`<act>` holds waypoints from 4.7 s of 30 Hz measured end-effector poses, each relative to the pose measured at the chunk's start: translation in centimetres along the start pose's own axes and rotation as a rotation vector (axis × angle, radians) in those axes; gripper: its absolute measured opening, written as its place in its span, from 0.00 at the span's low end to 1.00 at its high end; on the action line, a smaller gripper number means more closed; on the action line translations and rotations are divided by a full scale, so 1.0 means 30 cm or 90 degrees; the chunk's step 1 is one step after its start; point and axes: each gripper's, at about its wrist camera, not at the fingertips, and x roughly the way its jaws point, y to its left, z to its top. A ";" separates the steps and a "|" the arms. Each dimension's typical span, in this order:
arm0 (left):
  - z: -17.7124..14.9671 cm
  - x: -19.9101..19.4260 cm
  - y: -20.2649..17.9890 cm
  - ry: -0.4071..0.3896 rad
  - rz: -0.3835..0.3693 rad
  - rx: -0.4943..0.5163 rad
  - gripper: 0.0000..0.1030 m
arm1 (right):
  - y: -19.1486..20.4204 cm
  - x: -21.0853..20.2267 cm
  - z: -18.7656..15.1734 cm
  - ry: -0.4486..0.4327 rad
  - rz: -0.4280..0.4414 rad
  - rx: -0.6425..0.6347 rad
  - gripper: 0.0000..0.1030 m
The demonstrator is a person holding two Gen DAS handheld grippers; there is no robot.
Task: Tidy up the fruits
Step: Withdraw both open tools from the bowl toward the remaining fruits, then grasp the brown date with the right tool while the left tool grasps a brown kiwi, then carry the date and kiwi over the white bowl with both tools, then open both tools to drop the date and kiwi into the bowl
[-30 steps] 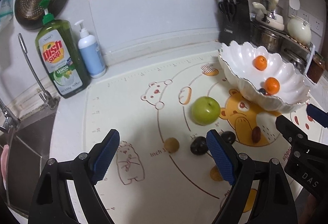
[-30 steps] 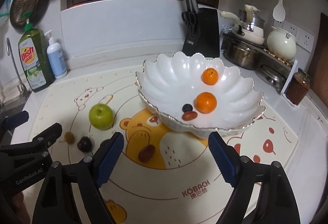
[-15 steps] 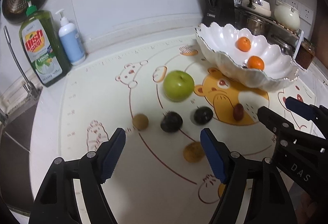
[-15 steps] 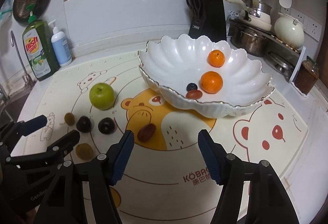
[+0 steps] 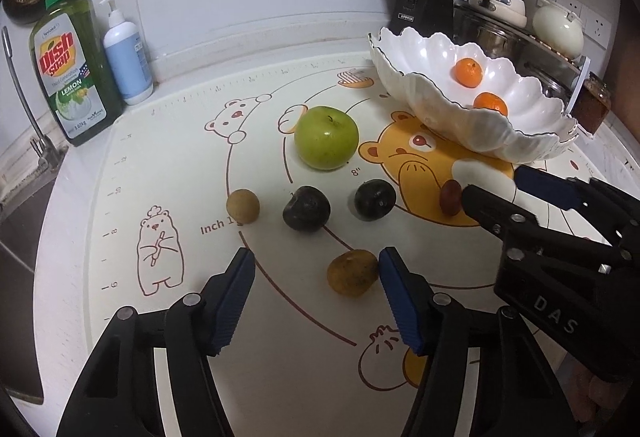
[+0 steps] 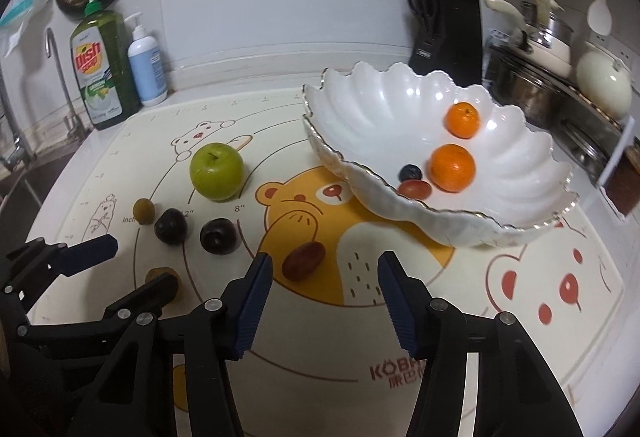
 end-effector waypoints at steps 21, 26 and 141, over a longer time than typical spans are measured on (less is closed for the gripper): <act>-0.006 0.044 -0.057 0.010 -0.061 -0.020 0.26 | -0.011 0.112 -0.015 0.039 0.123 -0.007 0.25; -0.007 0.042 -0.065 0.011 -0.059 -0.016 0.26 | -0.009 0.100 -0.019 0.034 0.122 -0.004 0.23; 0.421 -0.006 -0.316 -0.110 -0.061 0.095 0.88 | -0.358 -0.217 0.140 -0.131 -0.094 0.141 0.48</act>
